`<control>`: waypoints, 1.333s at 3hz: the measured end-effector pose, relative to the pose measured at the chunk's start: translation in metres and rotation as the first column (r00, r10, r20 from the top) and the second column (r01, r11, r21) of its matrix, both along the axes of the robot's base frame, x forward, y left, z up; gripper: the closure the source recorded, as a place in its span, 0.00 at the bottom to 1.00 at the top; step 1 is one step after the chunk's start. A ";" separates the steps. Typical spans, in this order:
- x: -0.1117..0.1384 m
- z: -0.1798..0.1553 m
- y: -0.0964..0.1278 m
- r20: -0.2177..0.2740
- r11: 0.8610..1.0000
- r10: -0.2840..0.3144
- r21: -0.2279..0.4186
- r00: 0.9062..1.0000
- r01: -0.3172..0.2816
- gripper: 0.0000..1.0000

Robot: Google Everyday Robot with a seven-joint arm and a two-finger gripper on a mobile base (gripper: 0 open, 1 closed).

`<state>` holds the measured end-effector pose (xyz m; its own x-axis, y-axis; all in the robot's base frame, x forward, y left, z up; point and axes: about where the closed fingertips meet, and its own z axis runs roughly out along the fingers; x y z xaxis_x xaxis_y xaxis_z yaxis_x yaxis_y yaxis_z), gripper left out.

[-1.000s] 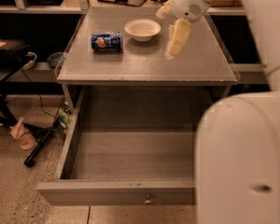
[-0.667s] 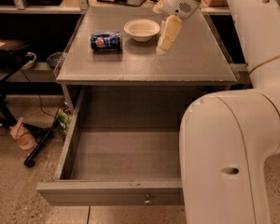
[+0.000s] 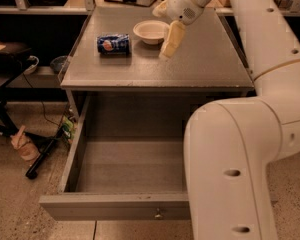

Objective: Place pepsi can into top drawer

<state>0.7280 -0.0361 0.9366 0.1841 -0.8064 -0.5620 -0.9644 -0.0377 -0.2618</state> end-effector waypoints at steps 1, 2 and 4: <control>0.008 -0.009 0.027 0.025 0.994 0.099 0.054 0.995 -0.100 0.00; 0.011 -0.013 0.059 0.062 0.970 0.196 0.133 0.979 -0.203 0.00; 0.037 -0.022 0.097 0.126 0.969 0.198 0.122 0.972 -0.213 0.00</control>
Offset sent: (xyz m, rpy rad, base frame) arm 0.0640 0.0457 0.0193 0.1812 0.0009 0.3247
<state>0.7645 0.0607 0.9143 0.4061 -0.6632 -0.6287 -0.9037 -0.1893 -0.3841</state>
